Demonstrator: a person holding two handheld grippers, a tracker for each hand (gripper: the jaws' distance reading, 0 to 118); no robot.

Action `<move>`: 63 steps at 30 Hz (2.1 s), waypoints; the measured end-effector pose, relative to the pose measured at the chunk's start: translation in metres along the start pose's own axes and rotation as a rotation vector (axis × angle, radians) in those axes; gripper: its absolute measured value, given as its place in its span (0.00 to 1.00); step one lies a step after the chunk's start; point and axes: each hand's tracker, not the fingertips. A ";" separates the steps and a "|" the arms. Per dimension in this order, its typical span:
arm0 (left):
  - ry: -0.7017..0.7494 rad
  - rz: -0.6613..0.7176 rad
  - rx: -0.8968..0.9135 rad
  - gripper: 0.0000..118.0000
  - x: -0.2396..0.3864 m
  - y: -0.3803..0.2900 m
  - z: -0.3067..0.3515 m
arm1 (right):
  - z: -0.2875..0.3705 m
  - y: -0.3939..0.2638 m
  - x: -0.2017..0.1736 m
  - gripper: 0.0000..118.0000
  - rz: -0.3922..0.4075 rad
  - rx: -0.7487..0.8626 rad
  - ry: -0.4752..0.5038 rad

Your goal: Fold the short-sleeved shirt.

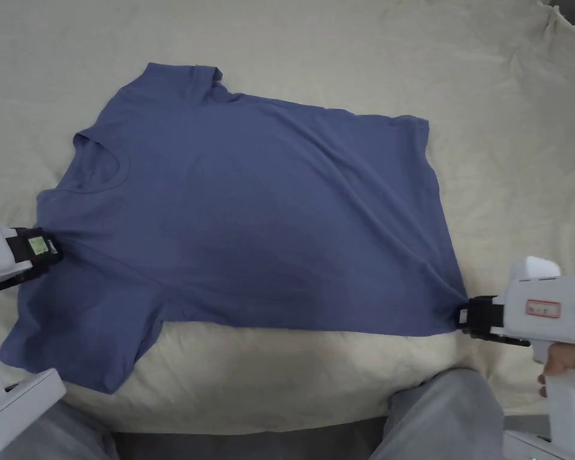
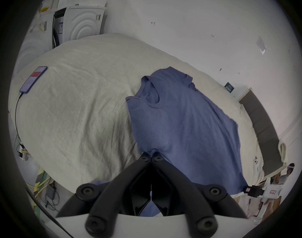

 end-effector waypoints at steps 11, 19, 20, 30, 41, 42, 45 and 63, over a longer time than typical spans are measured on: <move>-0.086 0.141 0.099 0.00 0.018 0.071 -0.014 | 0.023 0.082 -0.009 0.03 0.026 0.148 -0.008; 0.001 0.110 0.118 0.00 0.047 0.116 -0.074 | -0.017 0.141 -0.018 0.03 0.016 0.178 -0.078; 0.014 0.104 0.113 0.00 0.049 0.120 -0.084 | -0.024 0.146 -0.018 0.03 0.005 0.176 -0.090; 0.084 0.177 0.056 0.00 0.055 0.148 -0.186 | -0.110 0.192 -0.017 0.03 -0.074 0.096 -0.171; 0.201 0.001 -0.038 0.21 0.063 0.152 -0.245 | -0.151 0.200 -0.014 0.04 -0.051 0.045 -0.205; 0.216 -0.002 -0.041 0.45 0.062 0.153 -0.245 | -0.150 0.201 -0.015 0.07 -0.046 0.051 -0.202; 0.214 -0.010 -0.082 0.97 0.055 0.159 -0.240 | -0.138 0.200 -0.019 0.54 0.042 0.086 -0.227; 0.096 -0.367 0.396 1.00 0.090 0.105 -0.058 | 0.043 0.125 -0.078 0.82 0.158 0.702 -0.144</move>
